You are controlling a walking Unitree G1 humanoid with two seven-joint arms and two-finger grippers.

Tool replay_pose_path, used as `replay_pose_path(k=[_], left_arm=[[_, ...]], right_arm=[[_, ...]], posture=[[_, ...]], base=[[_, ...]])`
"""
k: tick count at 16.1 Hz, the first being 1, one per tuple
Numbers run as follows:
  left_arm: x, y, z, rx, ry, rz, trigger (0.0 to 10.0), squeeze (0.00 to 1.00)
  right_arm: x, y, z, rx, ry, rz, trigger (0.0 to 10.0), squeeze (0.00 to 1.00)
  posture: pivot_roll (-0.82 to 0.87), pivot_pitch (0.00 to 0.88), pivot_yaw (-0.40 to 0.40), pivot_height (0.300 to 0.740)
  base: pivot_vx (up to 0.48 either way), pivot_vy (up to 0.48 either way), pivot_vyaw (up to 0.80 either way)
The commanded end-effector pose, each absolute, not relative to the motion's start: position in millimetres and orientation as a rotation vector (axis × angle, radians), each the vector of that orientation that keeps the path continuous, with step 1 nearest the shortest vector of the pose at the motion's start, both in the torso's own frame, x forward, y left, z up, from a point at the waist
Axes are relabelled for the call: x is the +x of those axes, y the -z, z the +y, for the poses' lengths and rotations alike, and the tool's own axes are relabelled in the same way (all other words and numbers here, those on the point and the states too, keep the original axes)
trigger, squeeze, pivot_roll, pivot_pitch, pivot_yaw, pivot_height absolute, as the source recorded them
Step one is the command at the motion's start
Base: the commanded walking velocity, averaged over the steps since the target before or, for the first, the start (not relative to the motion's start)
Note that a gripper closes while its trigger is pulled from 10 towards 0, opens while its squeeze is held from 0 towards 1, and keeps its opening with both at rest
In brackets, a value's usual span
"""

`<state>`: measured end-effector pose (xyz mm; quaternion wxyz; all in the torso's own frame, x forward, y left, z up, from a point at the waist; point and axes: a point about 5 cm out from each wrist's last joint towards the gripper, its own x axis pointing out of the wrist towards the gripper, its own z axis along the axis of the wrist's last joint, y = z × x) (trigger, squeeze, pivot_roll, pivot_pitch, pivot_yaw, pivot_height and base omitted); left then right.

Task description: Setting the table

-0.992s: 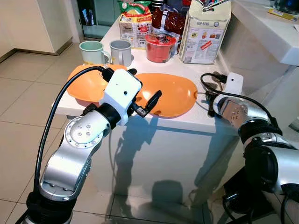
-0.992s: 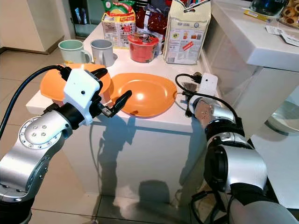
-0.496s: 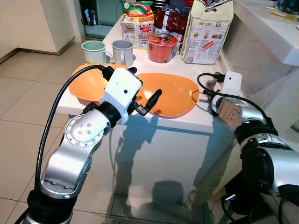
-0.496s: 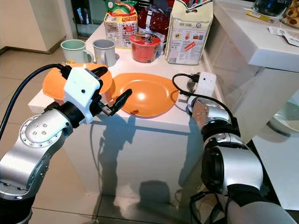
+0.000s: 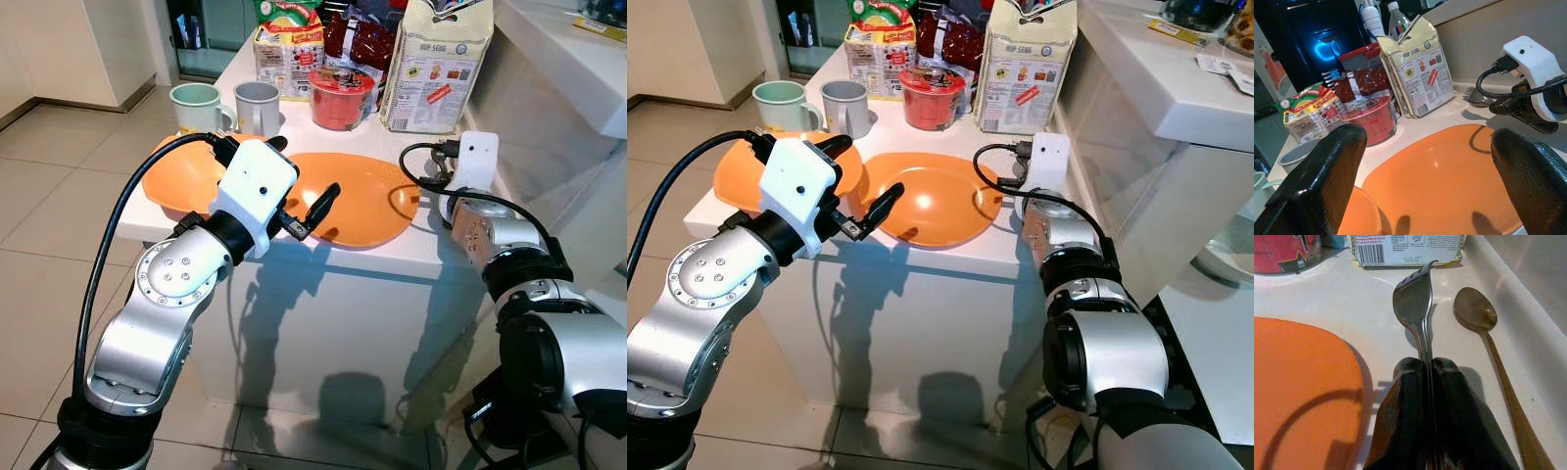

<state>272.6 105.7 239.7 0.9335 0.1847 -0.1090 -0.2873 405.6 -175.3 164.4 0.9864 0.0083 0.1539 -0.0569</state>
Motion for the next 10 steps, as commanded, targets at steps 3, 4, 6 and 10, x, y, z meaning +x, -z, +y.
replay_pose_path(k=[3, 4, 6, 10], left_arm=[[275.1, -243.4, 103.6, 0.392, 0.596, -0.236, 10.0, 0.00], [275.0, -243.3, 103.5, 0.391, 0.598, -0.236, 10.0, 0.00], [275.2, -243.3, 103.2, 0.391, 0.600, -0.237, 10.0, 0.00], [275.3, -243.4, 102.9, 0.391, 0.601, -0.237, 10.0, 0.00]], right_arm=[[405.9, -171.1, -185.9, -0.050, 0.147, 0.301, 10.0, 0.24], [405.9, -171.9, -187.4, -0.071, 0.146, 0.303, 10.0, 0.38], [406.1, -172.7, -187.8, -0.073, 0.137, 0.307, 10.0, 1.00], [406.2, -172.9, -187.7, -0.074, 0.134, 0.307, 10.0, 1.00]], posture=[[0.09, 0.000, -0.067, 0.740], [0.09, 0.000, -0.066, 0.740], [0.09, 0.000, -0.065, 0.740], [0.09, 0.000, -0.065, 0.740]], base=[[0.000, 0.000, 0.00], [0.000, 0.000, 0.00], [0.000, 0.000, 0.00], [0.000, 0.000, 0.00]])
